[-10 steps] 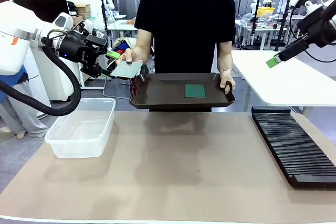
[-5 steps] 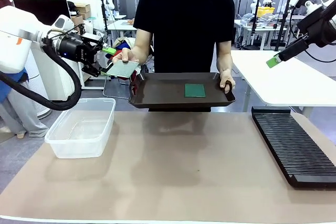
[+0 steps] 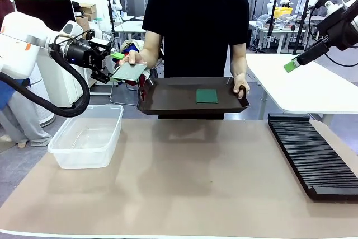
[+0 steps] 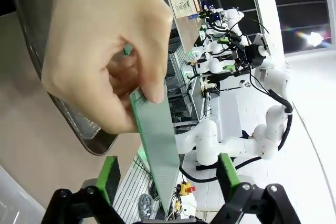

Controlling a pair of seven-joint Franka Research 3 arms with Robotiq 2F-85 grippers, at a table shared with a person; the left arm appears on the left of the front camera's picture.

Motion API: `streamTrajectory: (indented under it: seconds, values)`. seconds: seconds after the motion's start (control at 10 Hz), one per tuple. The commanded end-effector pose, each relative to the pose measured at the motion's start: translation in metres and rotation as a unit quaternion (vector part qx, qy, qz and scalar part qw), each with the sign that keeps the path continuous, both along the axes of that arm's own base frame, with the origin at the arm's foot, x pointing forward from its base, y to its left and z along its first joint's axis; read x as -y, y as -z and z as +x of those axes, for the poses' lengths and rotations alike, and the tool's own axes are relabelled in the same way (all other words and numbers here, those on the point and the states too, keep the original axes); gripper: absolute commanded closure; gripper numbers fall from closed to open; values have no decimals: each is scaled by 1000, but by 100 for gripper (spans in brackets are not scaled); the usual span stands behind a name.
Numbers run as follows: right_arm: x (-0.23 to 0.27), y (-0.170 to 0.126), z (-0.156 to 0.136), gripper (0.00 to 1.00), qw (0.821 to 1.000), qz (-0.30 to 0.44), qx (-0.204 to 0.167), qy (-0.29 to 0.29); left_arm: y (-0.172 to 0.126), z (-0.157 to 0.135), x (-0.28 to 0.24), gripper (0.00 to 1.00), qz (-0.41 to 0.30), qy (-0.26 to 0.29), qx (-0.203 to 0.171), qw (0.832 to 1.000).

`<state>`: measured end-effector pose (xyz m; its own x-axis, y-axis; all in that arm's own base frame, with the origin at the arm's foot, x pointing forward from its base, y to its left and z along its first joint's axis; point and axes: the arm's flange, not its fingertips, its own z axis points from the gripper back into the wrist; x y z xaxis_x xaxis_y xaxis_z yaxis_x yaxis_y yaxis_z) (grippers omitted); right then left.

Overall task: Sort PCBs into racks and boxes based on the side picked up.
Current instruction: Pick up the Blank PCB handed by the Human.

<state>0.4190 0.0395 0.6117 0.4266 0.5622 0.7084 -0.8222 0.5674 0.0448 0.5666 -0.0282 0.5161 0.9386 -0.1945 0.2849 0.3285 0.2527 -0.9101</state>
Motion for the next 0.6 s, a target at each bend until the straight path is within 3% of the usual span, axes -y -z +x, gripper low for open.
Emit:
streamTrajectory:
  seconds: [0.0, 0.1, 0.2, 0.4, 0.5]
  values:
    - [0, 1, 0, 0, 1000, 7, 0, -6, -4, 9, -2, 58, -3, 14, -7, 1000]
    - [0, 1, 0, 0, 1000, 7, 0, -6, -3, 13, -2, 67, -7, 15, -9, 1000]
    - [0, 1, 0, 0, 1000, 7, 0, -6, -2, 17, -2, 100, -6, 18, -12, 1000]
    - [0, 1, 0, 0, 1000, 7, 0, -6, 0, 20, -2, 100, -9, 20, -16, 1000]
    - [0, 1, 0, 0, 1000, 7, 0, -6, 1, 21, -1, 95, -11, 24, -19, 999]
